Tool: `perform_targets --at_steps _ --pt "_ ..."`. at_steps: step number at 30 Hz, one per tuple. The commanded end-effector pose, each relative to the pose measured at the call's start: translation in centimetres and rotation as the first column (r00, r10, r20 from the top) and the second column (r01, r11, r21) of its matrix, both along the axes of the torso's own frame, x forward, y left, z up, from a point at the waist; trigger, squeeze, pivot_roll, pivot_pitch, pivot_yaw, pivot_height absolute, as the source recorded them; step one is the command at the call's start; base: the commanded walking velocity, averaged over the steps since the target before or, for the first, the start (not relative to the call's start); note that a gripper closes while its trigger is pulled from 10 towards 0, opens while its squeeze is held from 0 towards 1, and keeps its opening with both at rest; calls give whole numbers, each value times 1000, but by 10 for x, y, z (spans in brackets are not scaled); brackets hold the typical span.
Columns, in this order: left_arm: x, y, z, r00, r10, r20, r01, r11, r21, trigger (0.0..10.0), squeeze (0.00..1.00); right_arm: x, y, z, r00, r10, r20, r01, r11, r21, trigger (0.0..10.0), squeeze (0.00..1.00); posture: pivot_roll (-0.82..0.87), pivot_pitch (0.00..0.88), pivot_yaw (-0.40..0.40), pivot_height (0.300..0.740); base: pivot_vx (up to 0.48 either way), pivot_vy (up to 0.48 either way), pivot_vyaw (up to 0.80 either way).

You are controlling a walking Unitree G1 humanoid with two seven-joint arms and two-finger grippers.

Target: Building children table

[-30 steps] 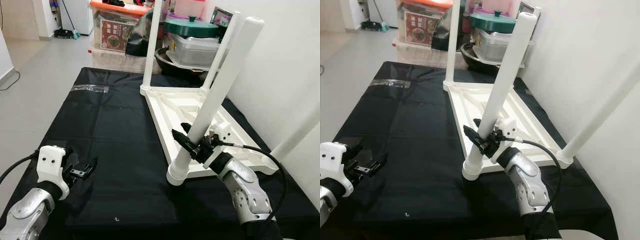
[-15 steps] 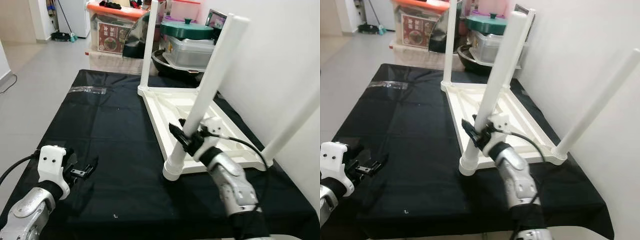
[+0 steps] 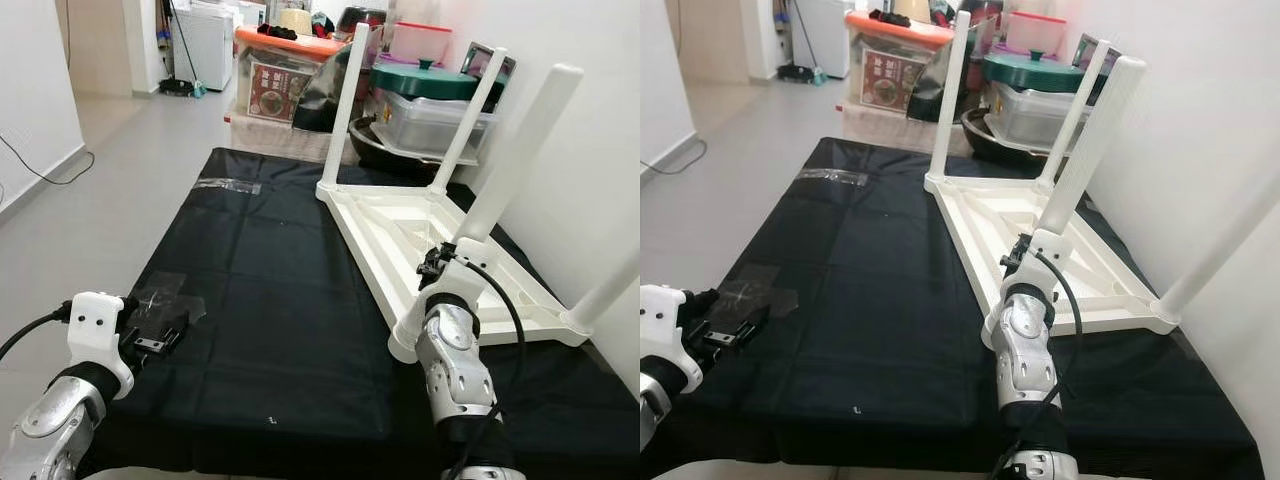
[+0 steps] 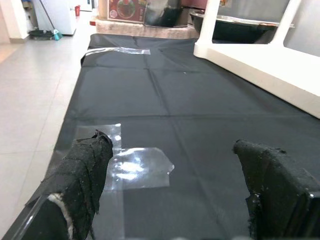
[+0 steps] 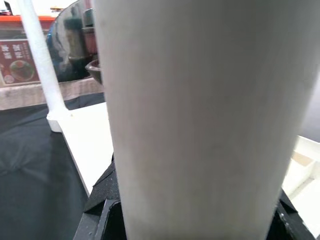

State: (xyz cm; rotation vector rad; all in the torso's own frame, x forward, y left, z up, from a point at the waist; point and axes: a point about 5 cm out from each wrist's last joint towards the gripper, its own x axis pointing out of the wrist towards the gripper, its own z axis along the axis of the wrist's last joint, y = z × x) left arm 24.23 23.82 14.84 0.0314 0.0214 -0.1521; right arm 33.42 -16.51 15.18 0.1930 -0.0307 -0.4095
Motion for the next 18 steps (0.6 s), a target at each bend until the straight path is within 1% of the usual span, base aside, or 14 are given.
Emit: perform_targets --at_steps 1,2,3,4,5,7,8,9,11,13,14,15,17,18 --pt "3 -3 -2 1000 -13 -1 13 1000 -1 10000 0 -7 -13 -28 991 -66 -120 72 996 47 0 0 138 0 -135 740 0 0 0" --pt "4 -4 -3 1000 -15 -1 15 1000 -3 10000 0 -6 -9 -27 992 -44 -121 52 997 60 0 0 135 0 -134 740 0 0 0" --pt "4 -5 -3 1000 -16 -2 16 1000 -5 10000 0 -4 -4 -24 994 -9 -113 18 997 71 3608 0 131 0 -132 740 0 0 0" --pt "5 -5 -4 1000 -17 -2 17 1000 -6 10000 0 -3 -1 -21 994 15 -107 -7 997 78 3608 0 131 0 -132 740 0 0 0" --pt "5 -5 -4 1000 -19 -3 19 1000 -7 10000 0 -3 2 -19 993 25 -114 -17 997 78 10000 0 127 0 -130 740 0 0 0" --pt "6 -5 -4 1000 -19 -3 19 1000 -7 10000 0 -4 3 -18 992 27 -120 -18 997 75 10000 0 127 0 -130 740 0 0 0" --pt "6 -6 -4 1000 -21 -3 21 1000 -7 10000 0 -4 6 -15 993 55 -102 -46 995 83 10000 0 123 0 -128 740 0 0 0" --pt "6 -6 -4 1000 -24 -2 24 1000 -7 10000 0 -4 7 -12 994 75 -79 -68 993 92 10000 1000 121 0 -127 740 0 0 0" --pt "7 -6 -4 1000 -27 -3 27 1000 -7 10000 0 -5 7 -6 995 91 -46 -86 992 97 10000 1000 118 0 -123 740 0 0 0" --pt "7 -6 -4 1000 -27 -3 27 1000 -7 10000 0 -5 7 -6 995 91 -46 -86 992 97 10000 1000 118 0 -123 740 0 0 0" --pt "8 -7 -4 1000 -31 -3 31 1000 -5 10000 0 -7 6 6 994 111 13 -112 989 93 10000 1000 116 0 -123 740 0 0 0" --pt "8 -7 -4 1000 -31 -3 31 1000 -5 10000 0 -7 6 6 994 111 13 -112 989 93 10000 1000 116 0 -123 740 0 0 0" --pt "8 -5 -3 1000 -31 -3 31 1000 0 10000 0 -7 -1 28 983 153 104 -161 984 74 10000 1000 111 0 -118 740 0 0 0" --pt "8 -5 -3 1000 -31 -3 31 1000 0 10000 0 -7 -1 28 983 153 104 -161 984 74 10000 1000 111 0 -118 740 0 0 0"
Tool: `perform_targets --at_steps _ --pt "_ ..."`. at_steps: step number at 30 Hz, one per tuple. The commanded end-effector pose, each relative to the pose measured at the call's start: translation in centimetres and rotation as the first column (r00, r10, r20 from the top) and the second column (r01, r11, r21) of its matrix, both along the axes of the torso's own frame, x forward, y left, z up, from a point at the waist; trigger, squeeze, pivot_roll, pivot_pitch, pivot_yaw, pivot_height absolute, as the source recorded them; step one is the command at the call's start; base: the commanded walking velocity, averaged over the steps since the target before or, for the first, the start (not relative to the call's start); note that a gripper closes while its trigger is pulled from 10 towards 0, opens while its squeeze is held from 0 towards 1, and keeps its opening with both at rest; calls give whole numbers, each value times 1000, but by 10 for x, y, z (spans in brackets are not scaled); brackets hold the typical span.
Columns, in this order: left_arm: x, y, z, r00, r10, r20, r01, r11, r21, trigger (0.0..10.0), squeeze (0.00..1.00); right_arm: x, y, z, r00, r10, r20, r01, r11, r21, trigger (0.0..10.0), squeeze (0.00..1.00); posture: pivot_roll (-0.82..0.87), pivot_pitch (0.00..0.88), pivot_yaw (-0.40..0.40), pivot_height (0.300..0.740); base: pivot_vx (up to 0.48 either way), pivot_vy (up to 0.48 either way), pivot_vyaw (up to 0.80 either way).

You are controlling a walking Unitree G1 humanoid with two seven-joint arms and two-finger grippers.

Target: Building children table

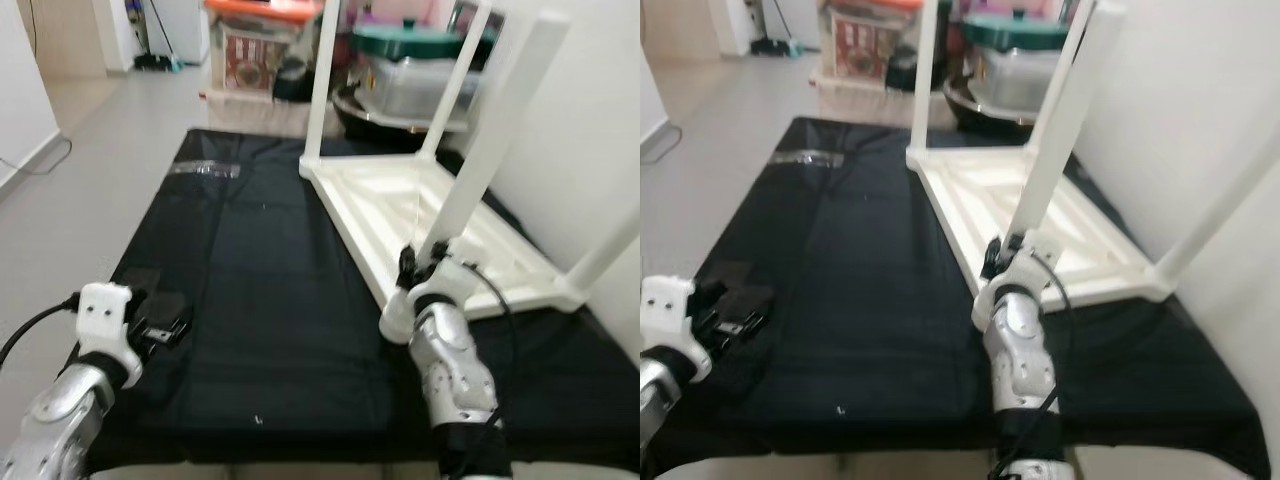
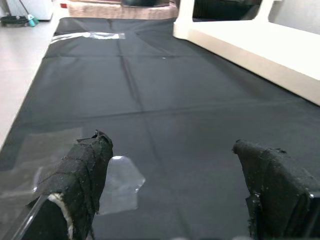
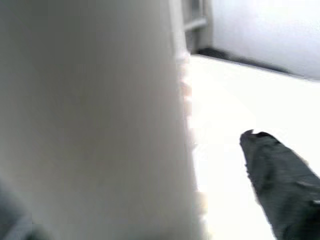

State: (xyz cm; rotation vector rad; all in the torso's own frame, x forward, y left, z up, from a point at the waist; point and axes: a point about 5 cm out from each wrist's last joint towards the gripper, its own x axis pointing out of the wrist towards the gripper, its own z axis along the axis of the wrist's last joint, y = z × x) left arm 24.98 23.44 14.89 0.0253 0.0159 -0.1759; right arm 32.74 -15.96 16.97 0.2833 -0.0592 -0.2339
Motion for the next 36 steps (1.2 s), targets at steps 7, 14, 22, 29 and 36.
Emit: perform_targets --at_steps 7,14,22,29,36 --pt "2 0 -3 1000 -10 -6 10 1000 13 10000 0 -1 -26 30 988 108 112 -104 994 -37 10000 784 103 0 -113 740 0 0 0" --pt "4 -3 -3 1000 -30 -2 30 999 15 10000 0 6 -52 33 856 514 48 -497 845 -196 10000 0 88 0 -107 740 0 0 0" --pt "7 -4 -3 999 -43 2 43 999 21 10000 0 28 -66 31 715 694 -89 -692 682 -238 10000 0 96 0 -110 740 0 0 0" --pt "9 -4 -1 999 -45 12 45 999 28 10000 0 46 -70 36 661 737 -142 -742 615 -266 6275 0 135 0 -139 740 0 0 0" --pt "7 -2 0 999 -40 15 39 998 38 10000 0 48 -70 30 613 774 -158 -785 573 -235 0 0 152 0 -151 740 0 0 0"
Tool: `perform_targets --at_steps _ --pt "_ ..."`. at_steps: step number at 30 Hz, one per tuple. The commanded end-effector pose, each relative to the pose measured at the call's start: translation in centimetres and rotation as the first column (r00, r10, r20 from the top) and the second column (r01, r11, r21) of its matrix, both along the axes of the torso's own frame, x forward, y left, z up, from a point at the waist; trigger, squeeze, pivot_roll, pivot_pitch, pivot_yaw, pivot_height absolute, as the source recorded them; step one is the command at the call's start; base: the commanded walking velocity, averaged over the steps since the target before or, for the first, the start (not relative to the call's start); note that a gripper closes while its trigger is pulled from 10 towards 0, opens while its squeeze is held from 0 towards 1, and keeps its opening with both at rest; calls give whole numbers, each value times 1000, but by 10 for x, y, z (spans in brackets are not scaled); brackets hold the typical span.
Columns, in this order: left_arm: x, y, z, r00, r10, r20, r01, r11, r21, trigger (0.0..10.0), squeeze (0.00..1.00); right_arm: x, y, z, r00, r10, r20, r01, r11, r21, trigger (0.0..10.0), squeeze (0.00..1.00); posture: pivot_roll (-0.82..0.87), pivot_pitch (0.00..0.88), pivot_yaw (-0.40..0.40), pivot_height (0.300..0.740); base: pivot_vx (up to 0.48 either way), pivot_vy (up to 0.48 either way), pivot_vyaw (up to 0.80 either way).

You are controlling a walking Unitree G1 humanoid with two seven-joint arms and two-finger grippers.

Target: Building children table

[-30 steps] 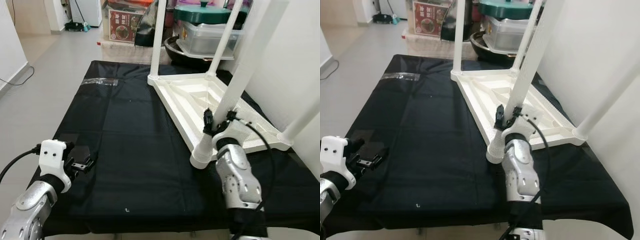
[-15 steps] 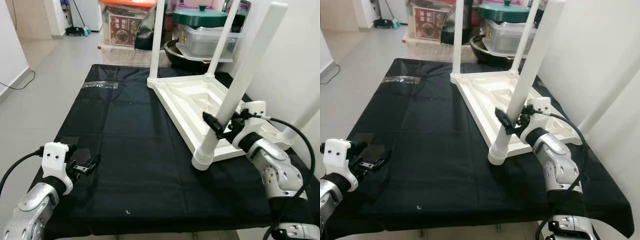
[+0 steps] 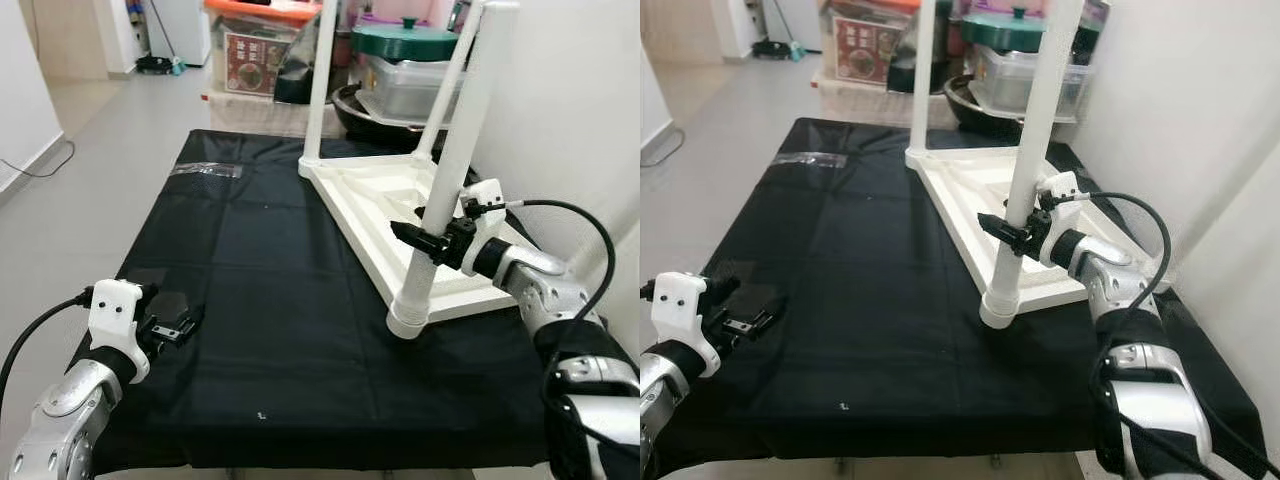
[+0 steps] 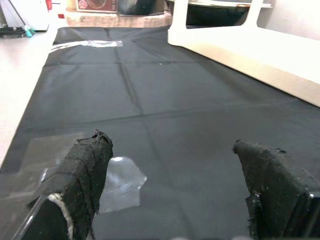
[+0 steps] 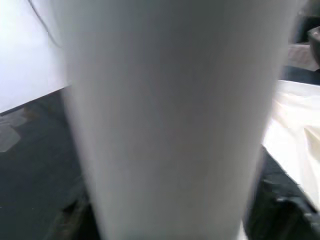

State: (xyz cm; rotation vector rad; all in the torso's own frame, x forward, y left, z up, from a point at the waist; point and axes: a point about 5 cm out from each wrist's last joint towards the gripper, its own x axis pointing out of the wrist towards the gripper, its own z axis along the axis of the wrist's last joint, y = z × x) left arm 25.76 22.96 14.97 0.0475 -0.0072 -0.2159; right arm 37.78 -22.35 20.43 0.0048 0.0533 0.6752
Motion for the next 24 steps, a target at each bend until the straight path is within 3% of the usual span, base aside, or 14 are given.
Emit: perform_targets --at_steps 1,9,16,20,24 --pt "-2 3 -2 1000 3 -10 -3 1000 21 10000 0 -4 -8 -11 999 4 -45 -4 1000 -13 0 0 152 0 -151 740 0 0 0" --pt "-2 3 -5 1000 1 -19 -1 1000 26 10000 0 -7 -17 -30 994 -83 -74 89 994 70 0 0 140 0 -140 740 0 0 0" --pt "0 3 -7 1000 -10 -26 11 999 41 10000 0 -16 -23 -52 976 -209 -68 218 959 183 0 0 134 0 -125 740 0 0 0" --pt "0 3 -7 1000 -13 -28 14 999 45 10000 0 -21 -20 -63 970 -232 -78 243 948 208 0 0 131 0 -120 740 0 0 0" --pt "1 3 -8 999 -17 -30 18 999 49 10000 0 -32 -10 -78 980 -189 -67 199 956 218 0 0 126 0 -111 740 0 0 0"
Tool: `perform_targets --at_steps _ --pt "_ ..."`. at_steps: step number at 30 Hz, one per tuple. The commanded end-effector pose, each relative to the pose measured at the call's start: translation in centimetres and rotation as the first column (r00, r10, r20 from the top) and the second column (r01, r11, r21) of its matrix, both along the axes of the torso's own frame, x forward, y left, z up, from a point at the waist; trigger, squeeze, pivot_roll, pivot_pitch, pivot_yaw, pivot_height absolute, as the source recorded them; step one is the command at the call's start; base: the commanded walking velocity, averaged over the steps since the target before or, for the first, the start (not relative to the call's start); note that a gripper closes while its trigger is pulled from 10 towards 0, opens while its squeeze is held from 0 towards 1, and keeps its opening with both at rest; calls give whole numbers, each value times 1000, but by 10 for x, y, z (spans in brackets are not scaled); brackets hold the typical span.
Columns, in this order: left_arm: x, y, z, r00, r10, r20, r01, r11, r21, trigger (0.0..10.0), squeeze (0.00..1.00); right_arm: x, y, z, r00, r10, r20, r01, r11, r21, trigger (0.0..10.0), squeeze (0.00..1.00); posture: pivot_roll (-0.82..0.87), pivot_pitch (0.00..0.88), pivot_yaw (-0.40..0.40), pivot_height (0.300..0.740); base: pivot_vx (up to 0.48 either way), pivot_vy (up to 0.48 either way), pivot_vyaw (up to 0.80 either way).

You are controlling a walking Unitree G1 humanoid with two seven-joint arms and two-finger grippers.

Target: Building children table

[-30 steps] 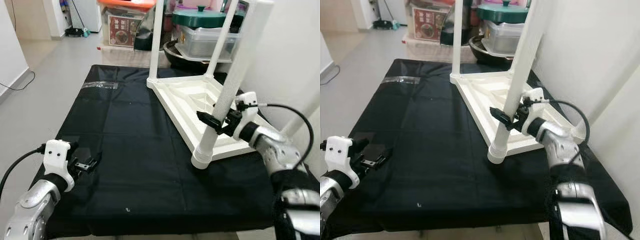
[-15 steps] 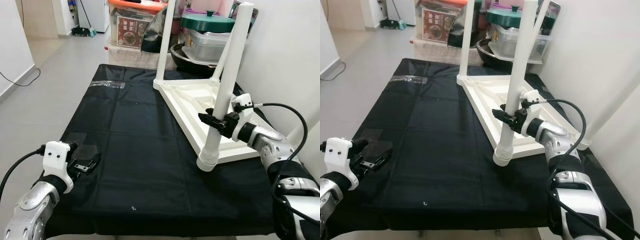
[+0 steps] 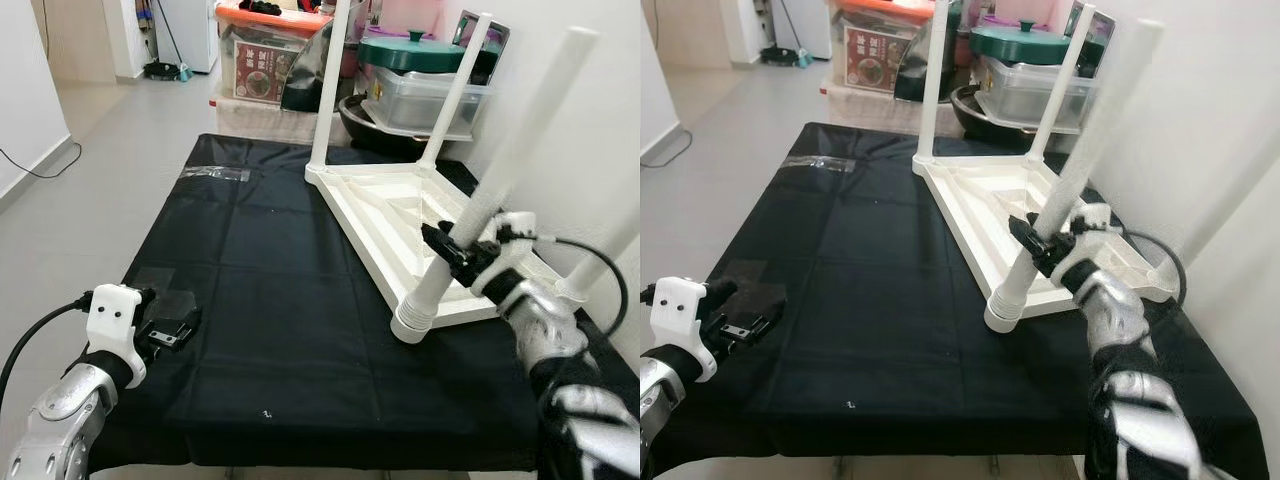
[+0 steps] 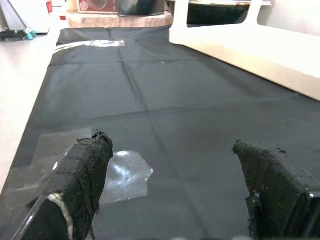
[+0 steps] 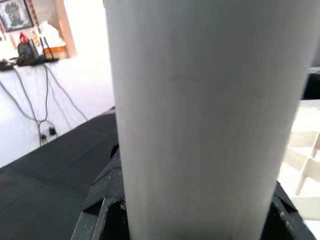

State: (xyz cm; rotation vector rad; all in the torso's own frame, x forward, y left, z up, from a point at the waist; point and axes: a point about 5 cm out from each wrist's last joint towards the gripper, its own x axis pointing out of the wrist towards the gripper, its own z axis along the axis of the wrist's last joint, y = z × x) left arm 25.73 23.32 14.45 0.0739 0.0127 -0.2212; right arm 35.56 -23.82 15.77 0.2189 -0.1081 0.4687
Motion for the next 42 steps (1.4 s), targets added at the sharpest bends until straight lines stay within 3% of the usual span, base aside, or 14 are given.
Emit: perform_targets --at_steps 1,5,11,13,24,31,34,35,37,38,39,40,41,42 --pt "1 -1 -3 1000 -13 -13 13 1000 21 10000 0 -10 5 -32 992 26 -126 -28 1000 -8 0 0 126 0 -111 740 0 0 0" --pt "2 0 -4 1000 -16 -14 17 999 30 10000 0 -17 20 -37 980 173 -97 -184 975 -127 0 0 124 0 -109 740 0 0 0" --pt "2 0 -4 1000 -17 -14 18 999 29 10000 0 -15 27 -32 957 275 -96 -289 937 -194 0 0 125 0 -112 740 0 0 0" --pt "2 0 -6 1000 -17 -19 18 1000 26 10000 0 -11 34 -21 914 390 -111 -405 877 -260 0 0 128 0 -124 740 0 0 0" --pt "-3 -1 -12 1000 -5 -30 6 1000 14 10000 0 -1 51 0 824 539 -173 -564 756 -332 0 0 142 0 -155 740 0 0 0" --pt "-5 1 -14 999 3 -37 -3 1000 5 10000 0 -1 53 -3 832 532 -155 -554 783 -284 0 0 135 0 -154 740 0 0 0" --pt "-5 1 -15 999 3 -41 -3 1000 0 10000 0 -1 47 -13 912 392 -119 -409 887 -213 0 0 131 0 -151 740 0 0 0" --pt "-5 1 -15 999 3 -41 -3 1000 0 10000 0 -1 47 -13 912 392 -119 -409 887 -213 0 0 131 0 -151 740 0 0 0" --pt "-4 1 -16 999 2 -41 -2 1000 -3 10000 0 0 43 -19 957 270 -109 -285 945 -161 0 0 121 0 -144 740 0 0 0" --pt "-4 1 -16 999 2 -41 -2 1000 -3 10000 0 0 43 -19 957 270 -109 -285 945 -161 0 0 121 0 -144 740 0 0 0" --pt "-3 0 -16 999 2 -41 -2 1000 -4 10000 0 4 37 -26 988 82 -129 -103 981 -166 0 0 117 0 -137 740 0 0 0" --pt "-3 1 -15 999 2 -40 -2 1000 -5 10000 0 6 28 -33 971 -183 -156 146 964 -222 0 0 116 0 -135 740 0 0 0" --pt "-3 1 -15 999 2 -40 -2 1000 -5 10000 0 6 28 -33 971 -183 -156 146 964 -222 0 0 116 0 -135 740 0 0 0" --pt "-3 1 -15 999 2 -39 -2 1000 -5 10000 0 6 18 -37 905 -396 -154 348 898 -269 0 0 116 0 -134 740 0 0 0"
